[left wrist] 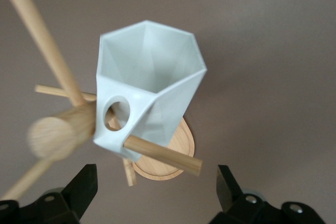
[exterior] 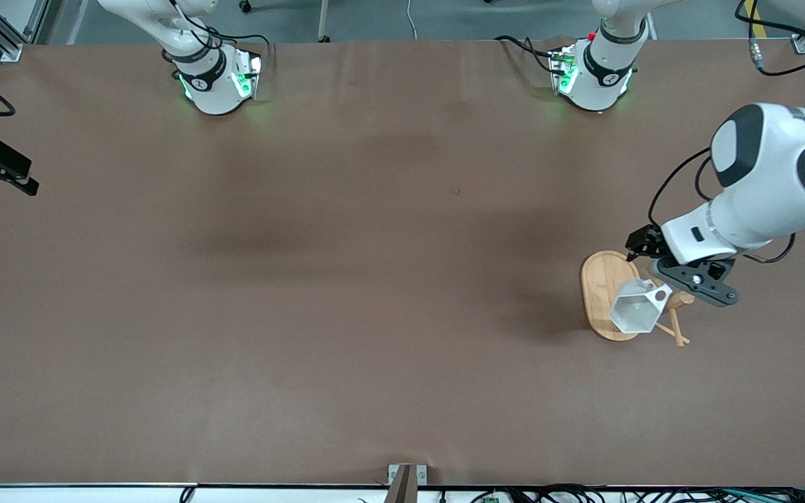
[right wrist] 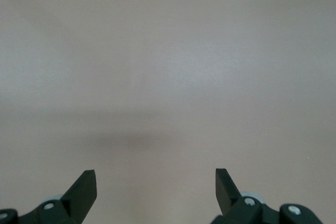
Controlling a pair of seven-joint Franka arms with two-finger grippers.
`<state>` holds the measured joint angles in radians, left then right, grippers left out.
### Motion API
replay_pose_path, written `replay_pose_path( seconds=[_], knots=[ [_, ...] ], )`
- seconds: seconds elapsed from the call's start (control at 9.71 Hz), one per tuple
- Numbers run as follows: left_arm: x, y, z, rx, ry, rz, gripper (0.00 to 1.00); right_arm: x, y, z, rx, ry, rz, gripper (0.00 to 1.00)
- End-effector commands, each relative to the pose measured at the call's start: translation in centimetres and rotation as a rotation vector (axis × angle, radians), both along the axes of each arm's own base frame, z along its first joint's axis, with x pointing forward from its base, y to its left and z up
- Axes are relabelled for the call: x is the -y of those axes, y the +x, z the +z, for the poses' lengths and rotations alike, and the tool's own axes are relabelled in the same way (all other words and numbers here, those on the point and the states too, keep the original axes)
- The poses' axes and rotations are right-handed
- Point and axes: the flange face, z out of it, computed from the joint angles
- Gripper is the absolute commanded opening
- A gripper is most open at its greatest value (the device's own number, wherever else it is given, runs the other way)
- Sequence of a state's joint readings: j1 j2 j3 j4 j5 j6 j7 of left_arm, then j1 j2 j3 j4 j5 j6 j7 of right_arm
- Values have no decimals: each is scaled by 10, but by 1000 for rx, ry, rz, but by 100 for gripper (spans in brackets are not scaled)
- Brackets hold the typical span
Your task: Hang cup on rack
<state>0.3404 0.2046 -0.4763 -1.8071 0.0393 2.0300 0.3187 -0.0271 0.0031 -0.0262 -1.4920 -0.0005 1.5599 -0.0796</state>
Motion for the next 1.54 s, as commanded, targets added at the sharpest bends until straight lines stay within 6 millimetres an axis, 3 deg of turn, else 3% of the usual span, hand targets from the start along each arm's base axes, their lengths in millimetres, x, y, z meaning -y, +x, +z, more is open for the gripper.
replay_pose_path(
  seconds=[0.0, 0.41, 0.72, 0.93, 1.13, 1.34, 1.44],
  knots=[
    [1, 0, 38, -30, -7, 142, 100, 0, -8, 3, 13, -12, -16, 100],
    [6, -9, 135, 57, -11, 373, 100, -2, -7, 4, 22, -14, -12, 100],
    [1, -31, 190, 128, 20, 372, 100, -1, -6, 5, 31, -15, -13, 100],
    [-7, -47, 200, 102, 37, 397, 100, -1, -6, 5, 33, -15, -13, 100],
    [-11, -69, 195, 18, 69, 404, 100, -3, -5, 6, 36, -15, -10, 100],
    [-2, -93, 189, -10, 68, 413, 100, -3, -5, 6, 36, -15, -10, 100],
    [3, -95, 188, -11, 69, 395, 100, -3, -5, 6, 37, -15, -10, 100]
  ],
)
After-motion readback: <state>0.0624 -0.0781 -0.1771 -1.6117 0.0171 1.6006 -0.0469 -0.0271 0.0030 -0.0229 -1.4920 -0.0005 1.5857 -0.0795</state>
